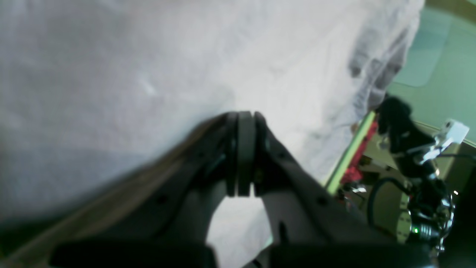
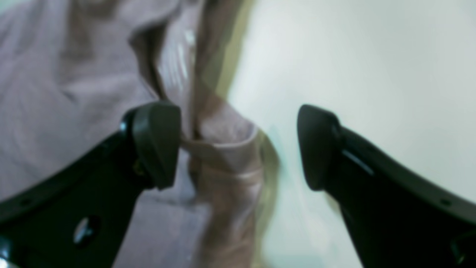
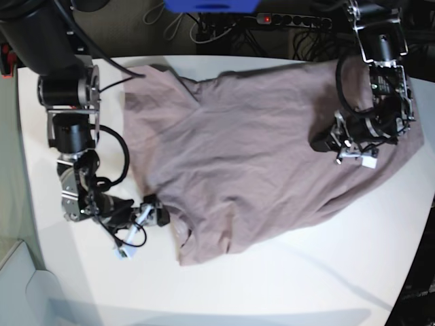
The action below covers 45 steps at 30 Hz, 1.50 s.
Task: Layout the t-shirt on the table in an organized manner, then fold the t-shirt properly
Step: 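Drag the shirt edges outward with both grippers to smooth it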
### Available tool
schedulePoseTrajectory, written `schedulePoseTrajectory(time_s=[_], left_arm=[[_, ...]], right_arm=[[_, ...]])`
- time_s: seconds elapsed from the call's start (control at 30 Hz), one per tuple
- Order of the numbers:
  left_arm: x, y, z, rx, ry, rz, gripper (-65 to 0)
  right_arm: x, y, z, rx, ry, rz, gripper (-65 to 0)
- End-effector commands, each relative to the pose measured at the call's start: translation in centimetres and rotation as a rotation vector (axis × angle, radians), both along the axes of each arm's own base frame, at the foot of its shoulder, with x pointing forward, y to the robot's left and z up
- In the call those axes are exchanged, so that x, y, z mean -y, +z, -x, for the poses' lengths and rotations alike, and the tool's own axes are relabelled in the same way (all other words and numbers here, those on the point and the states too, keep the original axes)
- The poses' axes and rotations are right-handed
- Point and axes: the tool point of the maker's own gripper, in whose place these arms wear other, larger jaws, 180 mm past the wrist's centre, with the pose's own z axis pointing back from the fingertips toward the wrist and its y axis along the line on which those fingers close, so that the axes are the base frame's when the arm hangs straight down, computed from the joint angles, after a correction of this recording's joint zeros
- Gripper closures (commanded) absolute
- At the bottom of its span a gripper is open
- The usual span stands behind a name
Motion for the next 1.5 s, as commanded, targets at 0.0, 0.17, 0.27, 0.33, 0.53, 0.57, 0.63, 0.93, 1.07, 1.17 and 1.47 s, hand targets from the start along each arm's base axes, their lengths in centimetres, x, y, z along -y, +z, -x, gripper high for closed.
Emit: schedulePoseTrajectory(time_s=[0.0, 0.17, 0.27, 0.33, 0.53, 0.57, 0.63, 0.93, 1.07, 1.17, 1.47], left_arm=[[-0.8, -0.1, 0.2, -0.007, 0.003, -0.025, 0.0], [-2.5, 0.6, -0.3, 0.016, 0.071, -0.018, 0.0], [-3.2, 0.7, -0.4, 0.021, 0.088, -0.021, 0.0], [-3.2, 1.1, -0.9, 0.033, 0.088, -0.023, 0.0], [-3.6, 1.5, -1.2, 0.041, 0.087, -0.032, 0.0], [-3.4, 1.4, -1.2, 0.041, 0.084, -0.029, 0.0], [-3.1, 1.4, -1.3, 0.042, 0.082, -0.025, 0.0], [-0.5, 1.4, -1.9, 0.049, 0.066, 0.035, 0.0], [0.7, 1.4, -2.0, 0.054, 0.064, 0.064, 0.0], [1.6, 1.3, -2.0, 0.055, 0.062, 0.084, 0.0], [1.9, 2.9, -2.9, 0.109, 0.048, 0.07, 0.0]], right_arm=[[-0.8, 2.7, -1.8, 0.075, 0.009, -0.031, -48.7], [-1.1, -1.1, 1.5, -0.031, 0.034, -0.012, -48.3], [-1.6, -3.4, 4.2, -0.079, 0.094, -0.004, -45.5], [-2.0, -4.9, 6.1, -0.113, 0.131, -0.002, -41.4], [1.2, -8.6, 11.3, -0.25, 0.158, 0.099, -19.7], [1.5, -8.7, 12.1, -0.252, 0.169, 0.119, -15.0], [1.7, -7.7, 13.3, -0.21, 0.201, 0.16, -4.4], [0.4, 2.7, 18.0, 0.156, 0.339, 0.293, 0.0], [1.5, 6.7, 18.2, 0.267, 0.293, 0.326, 0.0], [3.2, 7.6, 17.7, 0.286, 0.249, 0.355, 0.0], [9.4, 6.7, 17.1, 0.224, 0.076, 0.391, 0.0]])
